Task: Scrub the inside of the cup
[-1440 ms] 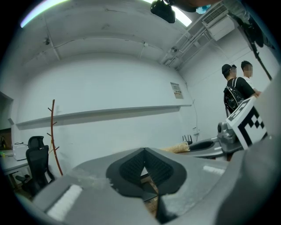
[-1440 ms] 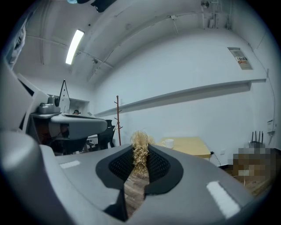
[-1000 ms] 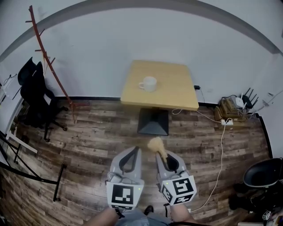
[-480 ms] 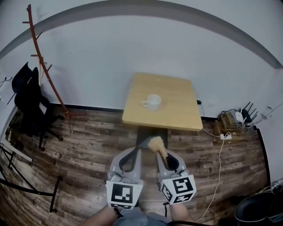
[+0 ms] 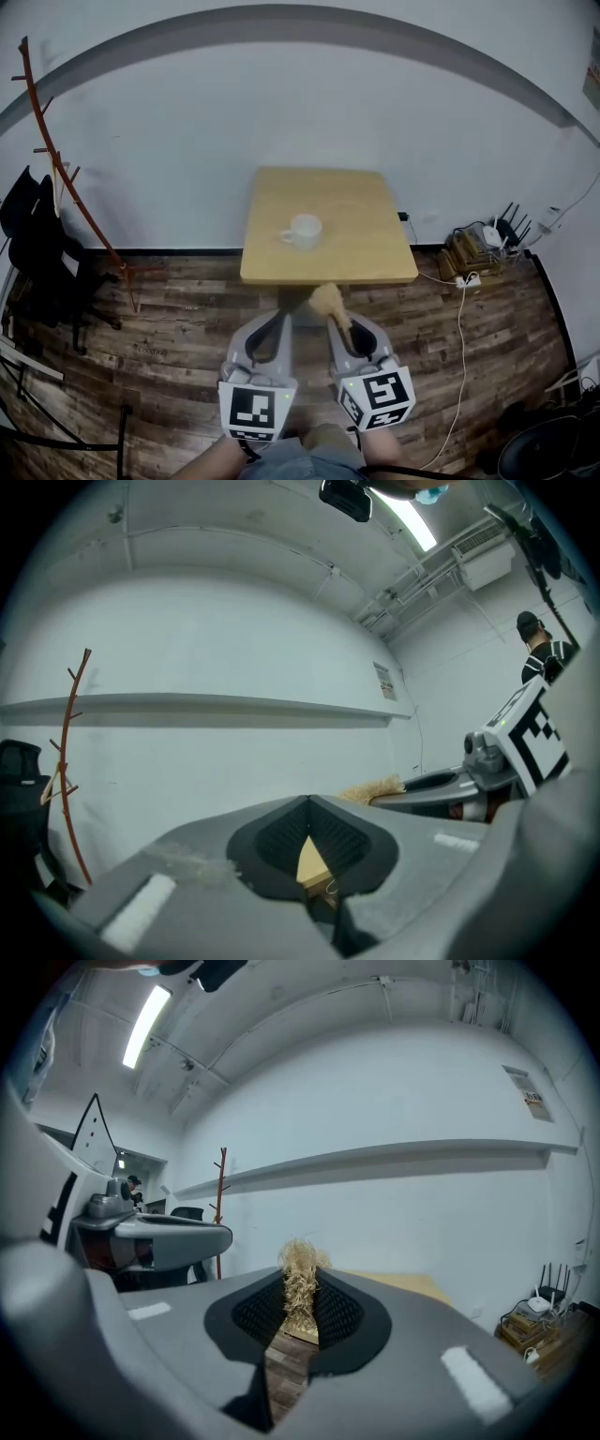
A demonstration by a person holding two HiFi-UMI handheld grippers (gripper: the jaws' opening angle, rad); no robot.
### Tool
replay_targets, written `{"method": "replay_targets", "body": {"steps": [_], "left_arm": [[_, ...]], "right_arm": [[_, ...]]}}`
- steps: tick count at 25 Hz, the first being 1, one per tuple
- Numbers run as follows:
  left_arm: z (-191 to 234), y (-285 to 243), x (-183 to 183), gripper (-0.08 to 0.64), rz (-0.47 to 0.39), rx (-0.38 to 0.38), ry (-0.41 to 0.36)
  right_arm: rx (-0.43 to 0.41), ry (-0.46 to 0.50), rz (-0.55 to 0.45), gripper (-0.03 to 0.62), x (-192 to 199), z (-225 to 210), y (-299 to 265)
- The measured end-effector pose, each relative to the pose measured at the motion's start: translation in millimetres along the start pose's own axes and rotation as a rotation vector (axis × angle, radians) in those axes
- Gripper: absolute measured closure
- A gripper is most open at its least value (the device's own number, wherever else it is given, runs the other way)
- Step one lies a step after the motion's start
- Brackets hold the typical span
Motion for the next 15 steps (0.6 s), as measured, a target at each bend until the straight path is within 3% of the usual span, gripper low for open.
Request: {"method": "replay_targets", "body": {"steps": [7,11,15], "left_arm": [[6,-31,18,0.538,0.054,0.027,0.035],[18,-53,31,0.538,0.085,0.026,0.026],[27,-82,34,0.538,0.112,0.009,0.071]], "right_arm": [[0.039,-0.024,0.042,0.529,10,-26,-18],[0.033,-0.025,0.054,0.529,16,-37,-39],[0.022,-0.045,0.070,0.529,22,-57,-69]]}}
Point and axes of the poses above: the fingertips, and each gripper's own axes: y backward along the fingers, z to its left, x out of its underside, the point moved 8 cm from there along y, backward along the fingers, and after that the axes turned 9 degrees about x, right-handed, at the moved point
